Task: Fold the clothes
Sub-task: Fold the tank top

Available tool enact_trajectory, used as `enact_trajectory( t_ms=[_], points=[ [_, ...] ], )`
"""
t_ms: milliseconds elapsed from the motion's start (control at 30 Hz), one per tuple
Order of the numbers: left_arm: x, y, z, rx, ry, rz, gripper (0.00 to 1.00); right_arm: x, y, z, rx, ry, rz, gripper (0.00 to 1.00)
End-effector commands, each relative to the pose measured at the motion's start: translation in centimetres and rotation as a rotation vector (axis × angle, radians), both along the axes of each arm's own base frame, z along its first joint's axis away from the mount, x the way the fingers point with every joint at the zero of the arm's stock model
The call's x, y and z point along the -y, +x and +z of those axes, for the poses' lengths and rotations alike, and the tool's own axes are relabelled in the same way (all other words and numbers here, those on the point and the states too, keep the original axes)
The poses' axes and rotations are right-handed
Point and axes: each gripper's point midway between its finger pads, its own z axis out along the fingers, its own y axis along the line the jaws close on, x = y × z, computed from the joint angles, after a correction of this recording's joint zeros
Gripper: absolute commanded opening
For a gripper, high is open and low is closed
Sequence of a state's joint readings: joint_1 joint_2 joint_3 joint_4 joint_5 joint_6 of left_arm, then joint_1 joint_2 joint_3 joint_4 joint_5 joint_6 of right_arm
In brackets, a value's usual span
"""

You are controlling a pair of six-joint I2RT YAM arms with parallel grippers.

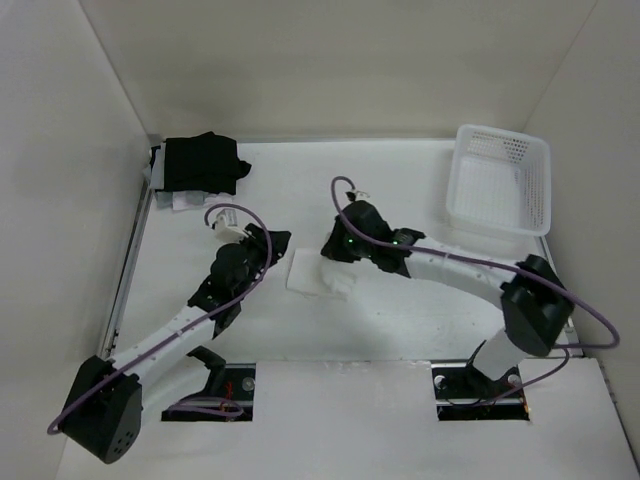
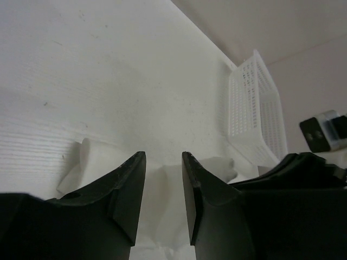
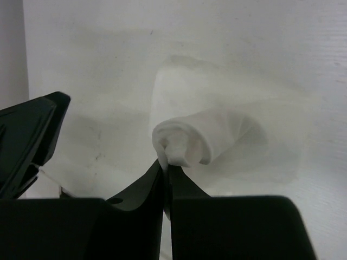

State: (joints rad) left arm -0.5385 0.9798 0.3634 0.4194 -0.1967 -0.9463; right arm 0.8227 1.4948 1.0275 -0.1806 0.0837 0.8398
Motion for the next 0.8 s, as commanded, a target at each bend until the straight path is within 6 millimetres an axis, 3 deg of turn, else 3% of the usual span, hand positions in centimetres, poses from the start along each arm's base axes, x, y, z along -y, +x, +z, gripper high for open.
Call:
enact_trajectory(
  t_ms=[0, 167, 267, 333, 467, 533, 600, 667, 767],
  points=[
    [-1.8, -0.4, 0.2, 0.018, 0.000, 0.013, 0.31, -4.0, 0.6, -0.4, -0.003, -0.037, 0.056, 0.10],
    [-4.8, -0.5, 0.3, 0.026, -0.011, 0.077, 0.32, -9.8, 0.8, -3.2, -0.066, -0.046, 0.135, 0.15],
    [-5.9, -0.5, 0.3, 0.023, -0.015, 0.096, 0.32, -12.5, -0.3, -3.1, -0.075, -0.011, 0.180, 0.36],
    [-6.2, -0.5, 0.3, 0.021, -0.016, 0.101, 0.32, -12.9, -0.7, -2.1, -0.055, 0.016, 0.193, 0.48],
    [-5.8, -0.4, 0.5, 0.024, -0.001, 0.089, 0.32, -11.4, -2.0, 1.8, 0.019, 0.111, 0.208, 0.53],
    [-4.9, -0.3, 0.6, 0.021, 0.003, 0.067, 0.32, -9.3, -2.0, 3.5, 0.067, 0.146, 0.185, 0.51],
    [-3.2, -0.2, 0.3, 0.009, 0.017, 0.031, 0.32, -6.9, -1.2, 3.9, 0.106, 0.157, 0.151, 0.35],
    [-1.1, -0.1, -0.3, 0.000, 0.040, -0.007, 0.32, -5.0, 0.1, 2.4, 0.100, 0.136, 0.116, 0.13],
    [1.1, 0.0, -1.5, -0.017, 0.070, -0.038, 0.32, -4.1, 1.6, -0.6, 0.054, 0.091, 0.121, 0.04]
  ],
)
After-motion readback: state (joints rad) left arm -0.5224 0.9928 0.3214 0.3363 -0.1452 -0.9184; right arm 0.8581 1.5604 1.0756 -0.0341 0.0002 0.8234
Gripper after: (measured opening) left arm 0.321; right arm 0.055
